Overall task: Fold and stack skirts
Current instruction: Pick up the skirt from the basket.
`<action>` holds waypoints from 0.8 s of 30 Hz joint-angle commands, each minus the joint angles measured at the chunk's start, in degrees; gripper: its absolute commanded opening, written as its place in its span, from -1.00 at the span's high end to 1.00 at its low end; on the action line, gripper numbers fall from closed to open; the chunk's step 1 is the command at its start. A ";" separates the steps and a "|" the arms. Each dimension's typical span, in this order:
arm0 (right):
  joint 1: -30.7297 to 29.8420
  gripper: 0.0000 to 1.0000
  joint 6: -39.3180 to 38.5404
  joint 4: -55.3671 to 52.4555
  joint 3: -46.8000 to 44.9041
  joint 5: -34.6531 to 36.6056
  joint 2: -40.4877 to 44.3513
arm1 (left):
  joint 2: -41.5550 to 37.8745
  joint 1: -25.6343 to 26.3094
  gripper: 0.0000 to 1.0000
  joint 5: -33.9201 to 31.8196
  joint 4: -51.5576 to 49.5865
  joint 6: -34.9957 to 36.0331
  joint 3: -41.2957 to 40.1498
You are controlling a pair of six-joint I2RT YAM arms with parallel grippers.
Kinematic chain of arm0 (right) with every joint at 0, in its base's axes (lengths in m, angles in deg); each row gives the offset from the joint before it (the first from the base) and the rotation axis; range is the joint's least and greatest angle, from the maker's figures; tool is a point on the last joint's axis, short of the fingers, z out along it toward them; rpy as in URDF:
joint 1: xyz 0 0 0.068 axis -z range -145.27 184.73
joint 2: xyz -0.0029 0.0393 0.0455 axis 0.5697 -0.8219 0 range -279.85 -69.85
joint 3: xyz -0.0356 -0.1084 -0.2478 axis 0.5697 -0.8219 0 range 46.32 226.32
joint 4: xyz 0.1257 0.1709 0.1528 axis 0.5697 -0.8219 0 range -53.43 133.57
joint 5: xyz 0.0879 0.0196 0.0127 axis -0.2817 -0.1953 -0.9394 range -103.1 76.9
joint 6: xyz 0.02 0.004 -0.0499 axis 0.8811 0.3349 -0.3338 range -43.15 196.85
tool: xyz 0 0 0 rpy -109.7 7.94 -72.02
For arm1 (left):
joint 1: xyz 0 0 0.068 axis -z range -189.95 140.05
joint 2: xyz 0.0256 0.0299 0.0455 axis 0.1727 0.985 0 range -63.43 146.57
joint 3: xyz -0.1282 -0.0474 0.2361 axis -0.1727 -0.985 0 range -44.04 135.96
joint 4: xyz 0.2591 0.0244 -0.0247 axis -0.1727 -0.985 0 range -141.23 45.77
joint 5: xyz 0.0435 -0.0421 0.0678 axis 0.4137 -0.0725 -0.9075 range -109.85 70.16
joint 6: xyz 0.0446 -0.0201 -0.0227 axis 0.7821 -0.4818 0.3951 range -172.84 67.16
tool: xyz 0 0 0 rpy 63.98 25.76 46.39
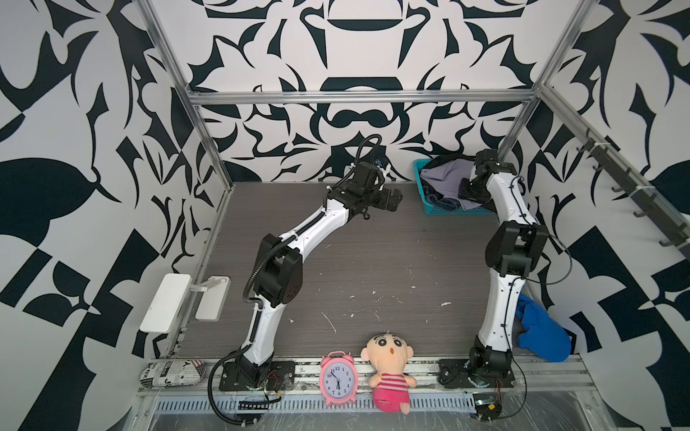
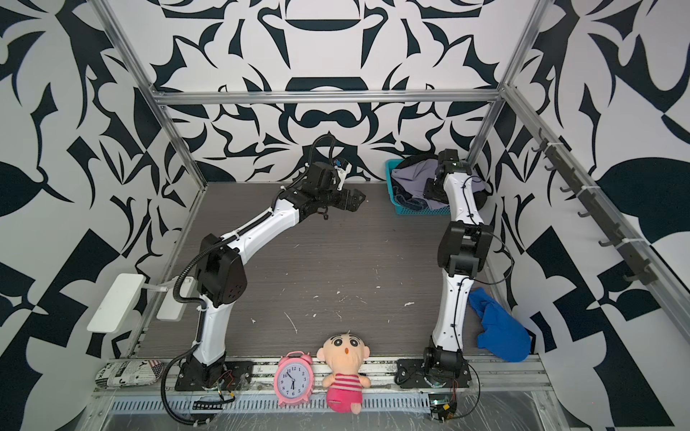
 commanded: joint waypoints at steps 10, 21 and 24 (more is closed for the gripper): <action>0.41 1.00 1.34 0.10 4.25 -2.72 3.03 | 0.07 0.63 -0.96 1.03 -0.80 -1.55 1.31; -0.52 1.00 3.15 -1.46 8.62 -7.59 11.71 | -4.55 0.63 -0.93 -1.70 3.68 -2.52 -4.24; -1.86 1.00 2.62 -3.89 13.69 -8.63 12.41 | -6.66 0.63 -0.93 -3.34 5.27 -2.28 -6.33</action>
